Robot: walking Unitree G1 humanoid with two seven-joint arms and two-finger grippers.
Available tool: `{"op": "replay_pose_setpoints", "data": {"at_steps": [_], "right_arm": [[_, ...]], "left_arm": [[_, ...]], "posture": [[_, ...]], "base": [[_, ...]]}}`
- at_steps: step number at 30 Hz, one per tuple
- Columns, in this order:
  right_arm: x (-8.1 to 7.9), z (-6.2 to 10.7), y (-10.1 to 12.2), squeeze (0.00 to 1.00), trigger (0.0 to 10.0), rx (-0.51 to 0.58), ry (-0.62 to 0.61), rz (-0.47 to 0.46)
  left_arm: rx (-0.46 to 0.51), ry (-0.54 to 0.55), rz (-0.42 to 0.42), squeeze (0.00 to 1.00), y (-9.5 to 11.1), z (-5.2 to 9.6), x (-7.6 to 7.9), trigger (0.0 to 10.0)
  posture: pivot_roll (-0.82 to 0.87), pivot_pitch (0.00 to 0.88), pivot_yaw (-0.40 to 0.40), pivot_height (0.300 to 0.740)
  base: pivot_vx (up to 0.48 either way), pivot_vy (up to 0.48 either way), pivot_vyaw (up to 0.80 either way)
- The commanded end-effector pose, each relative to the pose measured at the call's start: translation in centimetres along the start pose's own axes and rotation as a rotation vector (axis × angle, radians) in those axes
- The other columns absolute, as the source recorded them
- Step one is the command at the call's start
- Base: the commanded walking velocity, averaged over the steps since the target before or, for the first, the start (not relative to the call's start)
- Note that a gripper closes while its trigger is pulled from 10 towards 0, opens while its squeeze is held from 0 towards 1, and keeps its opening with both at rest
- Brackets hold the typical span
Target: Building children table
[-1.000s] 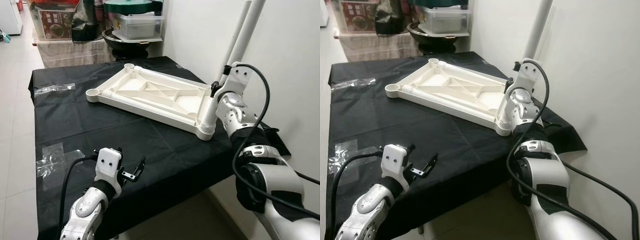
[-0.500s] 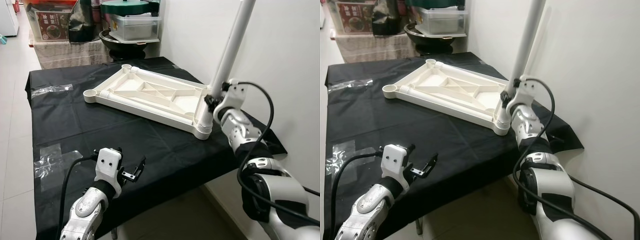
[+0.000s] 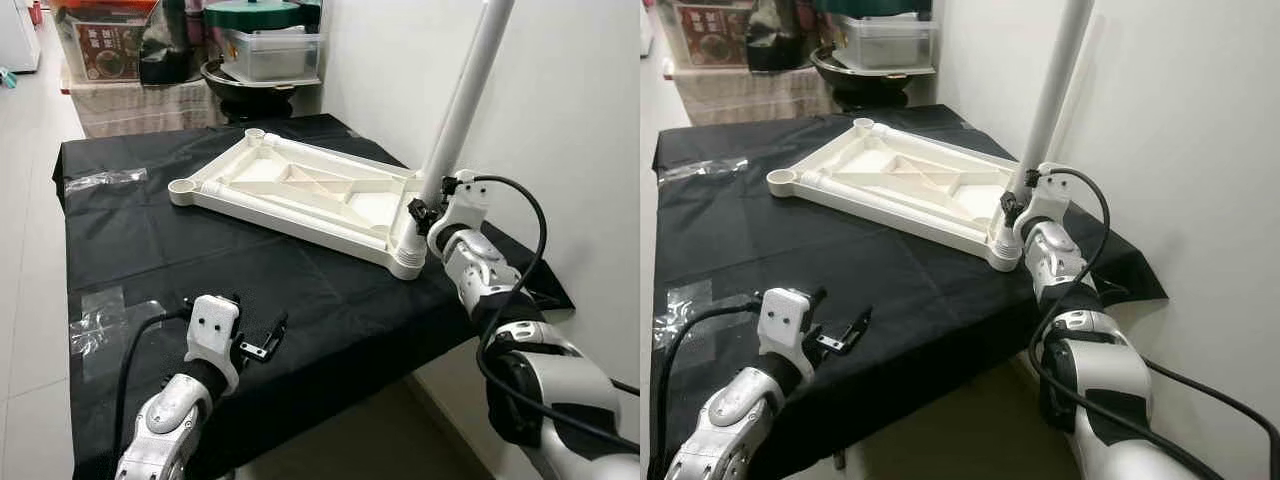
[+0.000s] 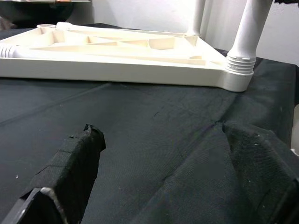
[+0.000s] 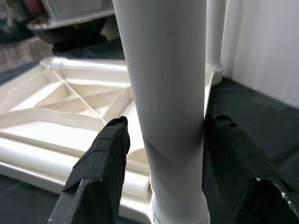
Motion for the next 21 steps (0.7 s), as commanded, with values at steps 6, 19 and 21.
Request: {"op": "replay_pose_setpoints", "data": {"at_steps": [6,19,21], "right_arm": [[-0.76,0.21,-0.15,0.0,10.0,0.055,0.059,-0.01],[-0.73,0.39,-0.8,0.0,10.0,0.058,0.06,0.024],[-0.9,0.4,-0.59,0.0,10.0,0.071,0.059,0.025]], "left_arm": [[0.01,-0.022,0.004,0.0,0.43,0.01,0.31,10.0],[0.015,-0.031,0.01,0.0,0.53,-0.02,0.58,10.0],[0.017,-0.032,0.012,0.0,0.55,-0.07,0.67,10.0]], "posture": [[0.11,0.0,-0.092,0.74],[0.12,0.0,-0.095,0.74],[0.12,0.0,-0.093,0.74]], "base": [[0.0,0.0,0.0],[0.0,0.0,0.0],[0.0,0.0,0.0]]}}
Point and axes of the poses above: a point about 5 cm out from each wrist's last joint towards the gripper, its own z axis pointing back from the gripper into the wrist, its own y axis along the axis of the wrist's last joint, x = y × z, the point moved 4 cm from there along -z, pointing out of the wrist towards the gripper, and after that the axes turned 7 degrees about z, right-handed, at the moved point
